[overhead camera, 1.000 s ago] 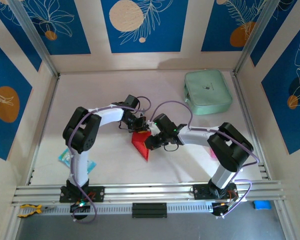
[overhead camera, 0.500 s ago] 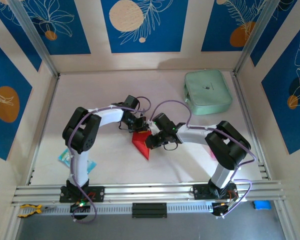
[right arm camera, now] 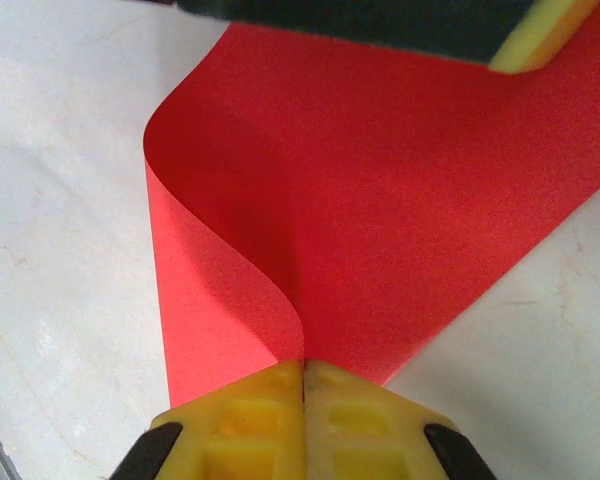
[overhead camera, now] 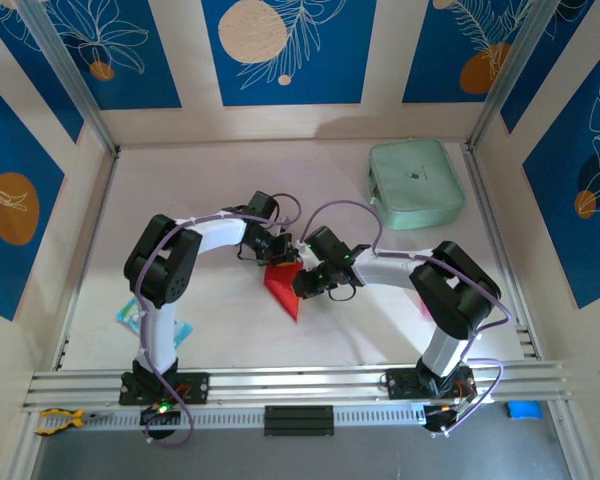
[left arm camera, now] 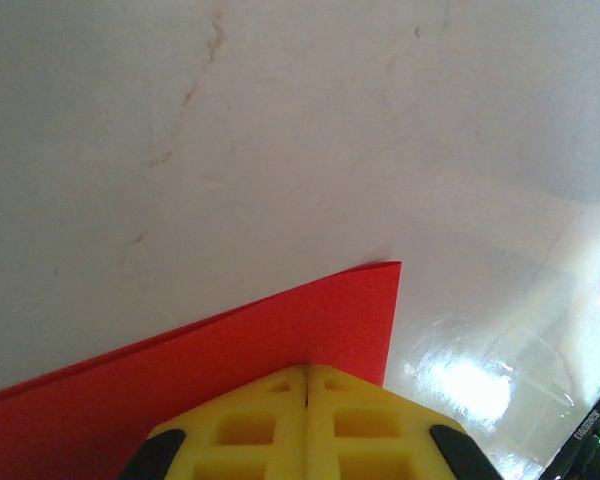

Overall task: Fold a paper plane with a square sheet of paper (pick it up from the middle)
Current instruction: Third fold the triangle at the center of the table.

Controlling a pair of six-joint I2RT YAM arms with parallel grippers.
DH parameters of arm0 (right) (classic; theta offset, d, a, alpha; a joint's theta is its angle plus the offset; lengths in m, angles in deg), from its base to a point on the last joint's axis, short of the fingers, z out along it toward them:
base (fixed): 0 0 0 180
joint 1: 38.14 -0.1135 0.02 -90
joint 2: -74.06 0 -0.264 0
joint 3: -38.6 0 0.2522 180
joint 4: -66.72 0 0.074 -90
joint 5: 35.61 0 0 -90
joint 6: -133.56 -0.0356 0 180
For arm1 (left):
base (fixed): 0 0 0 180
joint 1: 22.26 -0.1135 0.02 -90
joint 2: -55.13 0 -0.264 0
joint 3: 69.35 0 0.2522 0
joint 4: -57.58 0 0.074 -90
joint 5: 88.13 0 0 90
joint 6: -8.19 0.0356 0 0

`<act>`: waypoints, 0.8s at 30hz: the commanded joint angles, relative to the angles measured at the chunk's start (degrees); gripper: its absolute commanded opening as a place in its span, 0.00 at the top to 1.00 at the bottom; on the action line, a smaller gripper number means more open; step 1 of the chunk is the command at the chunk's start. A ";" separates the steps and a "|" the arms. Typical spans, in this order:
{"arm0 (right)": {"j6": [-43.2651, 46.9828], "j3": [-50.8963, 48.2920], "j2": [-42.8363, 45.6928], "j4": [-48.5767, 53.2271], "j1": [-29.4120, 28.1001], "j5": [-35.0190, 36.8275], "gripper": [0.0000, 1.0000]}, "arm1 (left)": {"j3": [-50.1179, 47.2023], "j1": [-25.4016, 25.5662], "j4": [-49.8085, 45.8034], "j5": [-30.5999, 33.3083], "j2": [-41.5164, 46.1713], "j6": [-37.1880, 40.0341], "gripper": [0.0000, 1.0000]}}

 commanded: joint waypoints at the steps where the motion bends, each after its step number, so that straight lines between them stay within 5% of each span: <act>1: 0.56 1.26 -1.18 1.26 0.30 0.53 1.00 | -2.20 0.44 -2.63 3.33 -1.00 -0.22 0.96; 24: 0.23 1.74 -0.72 3.58 -0.57 0.94 1.00 | -2.46 0.42 -2.50 3.48 -0.82 -0.35 0.96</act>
